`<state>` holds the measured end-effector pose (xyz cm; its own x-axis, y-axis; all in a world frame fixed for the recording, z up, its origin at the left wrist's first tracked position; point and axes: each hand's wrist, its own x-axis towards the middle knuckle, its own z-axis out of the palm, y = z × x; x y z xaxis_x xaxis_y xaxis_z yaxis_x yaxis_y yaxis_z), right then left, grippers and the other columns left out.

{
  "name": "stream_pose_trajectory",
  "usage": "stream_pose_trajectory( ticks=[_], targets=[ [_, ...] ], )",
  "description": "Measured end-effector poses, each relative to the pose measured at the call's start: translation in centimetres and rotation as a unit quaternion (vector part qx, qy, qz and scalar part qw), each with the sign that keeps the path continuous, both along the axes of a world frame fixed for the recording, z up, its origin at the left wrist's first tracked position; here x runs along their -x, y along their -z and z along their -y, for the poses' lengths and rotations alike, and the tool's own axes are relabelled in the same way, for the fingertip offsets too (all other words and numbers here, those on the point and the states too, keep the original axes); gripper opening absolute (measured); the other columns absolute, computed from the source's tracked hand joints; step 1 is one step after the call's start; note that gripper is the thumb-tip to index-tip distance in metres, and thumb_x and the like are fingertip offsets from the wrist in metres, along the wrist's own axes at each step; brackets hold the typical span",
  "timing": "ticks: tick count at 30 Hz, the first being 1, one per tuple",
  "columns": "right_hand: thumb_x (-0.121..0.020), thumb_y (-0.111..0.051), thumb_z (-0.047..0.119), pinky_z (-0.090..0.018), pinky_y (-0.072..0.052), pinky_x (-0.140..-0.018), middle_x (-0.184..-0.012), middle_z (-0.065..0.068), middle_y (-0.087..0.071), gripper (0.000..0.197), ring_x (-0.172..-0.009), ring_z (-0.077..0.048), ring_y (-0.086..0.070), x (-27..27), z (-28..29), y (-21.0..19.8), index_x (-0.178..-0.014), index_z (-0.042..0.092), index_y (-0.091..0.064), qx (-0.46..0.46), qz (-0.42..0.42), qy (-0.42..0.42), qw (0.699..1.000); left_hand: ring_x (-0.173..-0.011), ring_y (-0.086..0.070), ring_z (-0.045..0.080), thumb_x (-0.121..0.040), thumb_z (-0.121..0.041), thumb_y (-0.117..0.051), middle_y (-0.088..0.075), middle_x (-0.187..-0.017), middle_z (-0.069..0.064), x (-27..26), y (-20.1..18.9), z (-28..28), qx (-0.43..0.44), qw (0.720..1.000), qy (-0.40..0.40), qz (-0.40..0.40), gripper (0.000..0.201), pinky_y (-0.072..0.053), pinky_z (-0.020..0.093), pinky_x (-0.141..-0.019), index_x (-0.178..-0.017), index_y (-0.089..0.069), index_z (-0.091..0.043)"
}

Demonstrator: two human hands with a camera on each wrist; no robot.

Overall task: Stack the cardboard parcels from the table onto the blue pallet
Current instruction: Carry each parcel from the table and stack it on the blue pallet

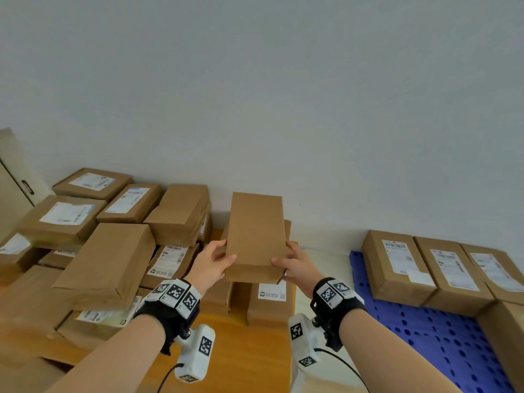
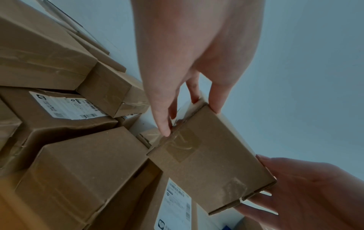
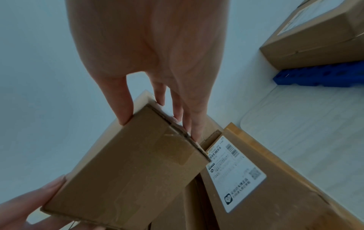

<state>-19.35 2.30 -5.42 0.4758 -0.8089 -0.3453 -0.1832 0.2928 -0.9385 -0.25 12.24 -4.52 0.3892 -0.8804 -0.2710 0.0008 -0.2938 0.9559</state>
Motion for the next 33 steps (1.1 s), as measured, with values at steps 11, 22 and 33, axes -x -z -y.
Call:
stream_pose_trajectory(
  ticks=[11, 22, 33],
  targets=[
    [-0.088, -0.059, 0.001, -0.028, -0.048, -0.068, -0.115, -0.005, -0.059, 0.070, -0.096, -0.016, -0.058, 6.3, -10.2, -0.6, -0.145, 0.025, -0.028, -0.002, 0.011, 0.068, 0.998, -0.115, -0.054, 0.019, -0.086, -0.015, -0.067, -0.056, -0.126, 0.003, 4.9, -0.2, -7.1, 0.005, 0.996, 0.083, 0.017, 0.053, -0.046, 0.041, -0.098, -0.132, -0.043, -0.026],
    [-0.089, -0.059, 0.001, -0.024, -0.046, -0.058, -0.113, -0.004, -0.062, 0.074, -0.090, -0.012, -0.062, 15.9, -18.1, -0.8, -0.147, 0.029, -0.022, -0.011, -0.003, 0.151, 0.988, -0.110, -0.048, 0.013, -0.086, -0.011, -0.066, -0.046, -0.118, -0.009, 13.4, -0.2, -11.4, 0.009, 0.980, 0.200, 0.007, 0.064, -0.046, 0.035, -0.092, -0.141, -0.036, -0.028],
    [-0.089, -0.059, -0.001, -0.033, -0.055, -0.065, -0.110, -0.008, -0.063, 0.070, -0.089, -0.019, -0.064, 28.9, -19.3, -0.2, -0.145, 0.025, -0.026, -0.013, -0.002, 0.194, 0.981, -0.114, -0.053, 0.022, -0.084, -0.016, -0.068, -0.049, -0.134, 0.009, 25.7, 1.4, -9.9, -0.011, 0.965, 0.261, 0.024, 0.070, -0.051, 0.034, -0.086, -0.141, -0.033, -0.036]
  ],
)
